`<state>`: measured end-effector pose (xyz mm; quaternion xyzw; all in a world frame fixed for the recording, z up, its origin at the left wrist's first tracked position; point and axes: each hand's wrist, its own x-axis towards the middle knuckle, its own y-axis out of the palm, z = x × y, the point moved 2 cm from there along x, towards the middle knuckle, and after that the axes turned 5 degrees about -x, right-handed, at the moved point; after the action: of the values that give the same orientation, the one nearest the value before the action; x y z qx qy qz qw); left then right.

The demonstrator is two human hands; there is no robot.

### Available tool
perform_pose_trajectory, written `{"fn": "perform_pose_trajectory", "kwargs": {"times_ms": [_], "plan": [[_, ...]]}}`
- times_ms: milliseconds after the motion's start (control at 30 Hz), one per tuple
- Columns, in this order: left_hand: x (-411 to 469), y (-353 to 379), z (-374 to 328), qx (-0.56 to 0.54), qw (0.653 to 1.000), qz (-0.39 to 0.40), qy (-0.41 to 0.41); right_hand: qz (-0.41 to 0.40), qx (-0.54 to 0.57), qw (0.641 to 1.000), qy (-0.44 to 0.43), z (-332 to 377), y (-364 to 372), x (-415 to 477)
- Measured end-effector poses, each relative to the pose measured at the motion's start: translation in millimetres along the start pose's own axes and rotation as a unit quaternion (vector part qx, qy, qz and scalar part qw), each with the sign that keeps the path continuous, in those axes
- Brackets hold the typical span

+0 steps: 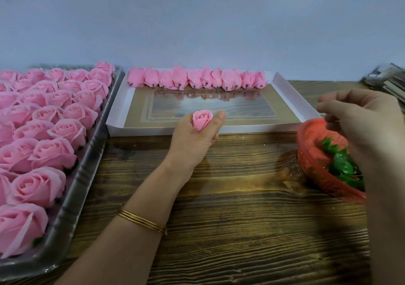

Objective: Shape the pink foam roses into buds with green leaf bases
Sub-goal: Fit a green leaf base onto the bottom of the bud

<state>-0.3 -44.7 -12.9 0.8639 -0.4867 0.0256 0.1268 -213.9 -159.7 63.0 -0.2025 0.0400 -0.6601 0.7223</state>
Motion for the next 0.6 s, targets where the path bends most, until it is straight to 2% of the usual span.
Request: {"fn": "perform_pose_trajectory", "kwargs": {"times_ms": [200, 367, 600], "plan": [[0, 1, 0, 0.006, 1.000, -0.004, -0.002, -0.032, -0.176, 0.983, 0.043, -22, -17, 15], [-1, 0, -2, 0.009, 1.000, 0.001, 0.000, -0.007, -0.358, 0.932, 0.056, -32, -19, 17], [-1, 0, -1, 0.007, 1.000, -0.004, -0.002, 0.018, -0.462, 0.886, 0.042, -45, -13, 19]]}}
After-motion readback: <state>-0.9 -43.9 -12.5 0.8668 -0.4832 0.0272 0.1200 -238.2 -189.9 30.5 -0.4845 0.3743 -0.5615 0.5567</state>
